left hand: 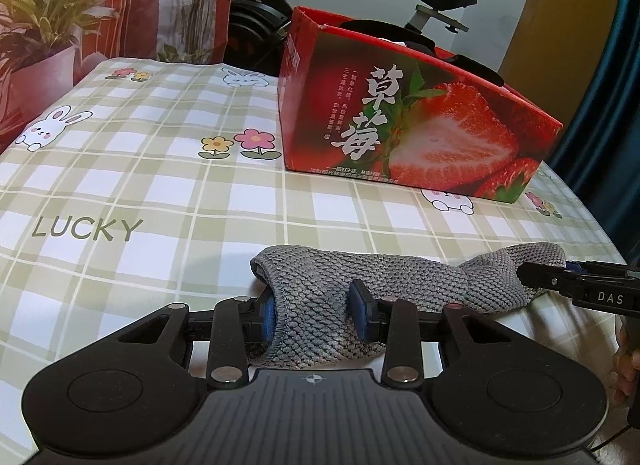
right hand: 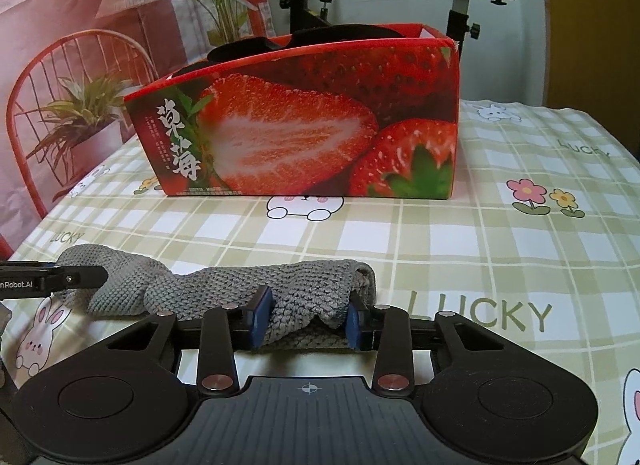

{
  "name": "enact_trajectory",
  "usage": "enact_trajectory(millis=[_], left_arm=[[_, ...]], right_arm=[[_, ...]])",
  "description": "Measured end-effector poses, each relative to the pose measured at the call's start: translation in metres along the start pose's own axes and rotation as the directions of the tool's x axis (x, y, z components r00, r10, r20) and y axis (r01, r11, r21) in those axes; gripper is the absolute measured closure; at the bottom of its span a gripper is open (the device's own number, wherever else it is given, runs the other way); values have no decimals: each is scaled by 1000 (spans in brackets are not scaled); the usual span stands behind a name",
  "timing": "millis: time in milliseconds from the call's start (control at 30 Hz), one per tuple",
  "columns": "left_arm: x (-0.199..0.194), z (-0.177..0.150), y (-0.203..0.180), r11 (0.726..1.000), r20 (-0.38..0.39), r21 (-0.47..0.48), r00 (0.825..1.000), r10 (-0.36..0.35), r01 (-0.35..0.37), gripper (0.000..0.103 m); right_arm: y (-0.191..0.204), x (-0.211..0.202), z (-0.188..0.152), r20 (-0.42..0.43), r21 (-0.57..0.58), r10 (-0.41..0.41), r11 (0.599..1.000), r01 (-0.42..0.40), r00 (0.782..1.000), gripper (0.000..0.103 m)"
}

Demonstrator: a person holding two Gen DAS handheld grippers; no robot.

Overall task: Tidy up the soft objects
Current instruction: 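Close both tools on the grey sock, then lift the sock into the red box and open both tools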

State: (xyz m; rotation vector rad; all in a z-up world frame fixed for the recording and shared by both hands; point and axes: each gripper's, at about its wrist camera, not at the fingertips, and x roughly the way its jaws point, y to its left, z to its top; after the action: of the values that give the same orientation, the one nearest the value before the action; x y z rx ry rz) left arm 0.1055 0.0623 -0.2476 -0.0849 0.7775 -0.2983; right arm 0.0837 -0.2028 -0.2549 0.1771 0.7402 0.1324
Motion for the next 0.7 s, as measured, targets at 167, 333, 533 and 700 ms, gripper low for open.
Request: enact_trajectory(millis=[167, 333, 533, 700], left_arm=[[0, 0, 0, 1000, 2, -6, 1000, -2, 2, 67], [-3, 1, 0, 1000, 19, 0, 1000, -13, 13, 85], [-9, 2, -2, 1000, 42, 4, 999, -27, 26, 87], [-19, 6, -8, 999, 88, 37, 995, -37, 33, 88]], right_arm=[[3, -1, 0, 1, -8, 21, 1000, -21, 1000, 80], [3, -3, 1, 1, -6, 29, 1000, -29, 1000, 83], [5, -5, 2, 3, -9, 34, 999, -34, 999, 84], [10, -14, 7, 15, -26, 40, 999, -40, 999, 84]])
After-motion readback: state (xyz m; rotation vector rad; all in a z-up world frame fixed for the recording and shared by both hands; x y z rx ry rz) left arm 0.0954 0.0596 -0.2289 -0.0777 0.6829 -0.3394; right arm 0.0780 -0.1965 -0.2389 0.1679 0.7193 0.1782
